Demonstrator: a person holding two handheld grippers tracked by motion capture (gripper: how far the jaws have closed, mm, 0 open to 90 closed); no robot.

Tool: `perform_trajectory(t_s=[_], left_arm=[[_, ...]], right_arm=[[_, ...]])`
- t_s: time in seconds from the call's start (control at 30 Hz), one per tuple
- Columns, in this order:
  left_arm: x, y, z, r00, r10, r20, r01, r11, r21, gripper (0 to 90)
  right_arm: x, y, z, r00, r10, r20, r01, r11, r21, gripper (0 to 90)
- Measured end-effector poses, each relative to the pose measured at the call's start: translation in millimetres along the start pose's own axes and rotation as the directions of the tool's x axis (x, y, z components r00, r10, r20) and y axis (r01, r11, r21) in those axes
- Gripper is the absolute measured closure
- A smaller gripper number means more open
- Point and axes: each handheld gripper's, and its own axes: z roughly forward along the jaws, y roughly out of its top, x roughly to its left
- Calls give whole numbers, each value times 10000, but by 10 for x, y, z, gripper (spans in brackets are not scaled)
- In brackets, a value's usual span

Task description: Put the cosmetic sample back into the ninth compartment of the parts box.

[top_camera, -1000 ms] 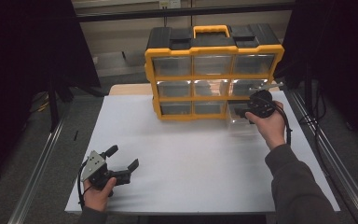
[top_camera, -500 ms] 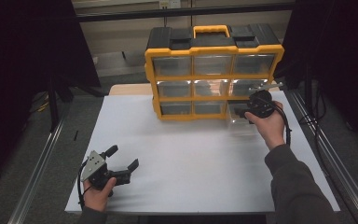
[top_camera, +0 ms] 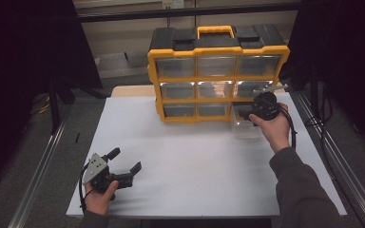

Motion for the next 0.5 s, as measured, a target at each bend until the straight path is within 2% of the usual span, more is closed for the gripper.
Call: perform_trajectory(t_s=[0.07,0.2,0.47,0.5], left_arm=[[6,3,-3,10000,35,89,-35,10000,2,23],[4,4,-3,10000,15,89,-15,10000,-5,23],[2,0,-4,10000,7,9,-7,10000,27,23],[-6,-2,3,9999,-113,40,113,9999,-62,23]], right_arm=[[-3,-3,1,10000,69,72,-69,10000,-2,316],[2,-15,-5,9999,103,75,-103,9999,-19,315],[13,-57,-51,9997,219,-82,-220,9995,-205,226],[13,-57,-51,9997,219,-82,-220,9995,-205,226]])
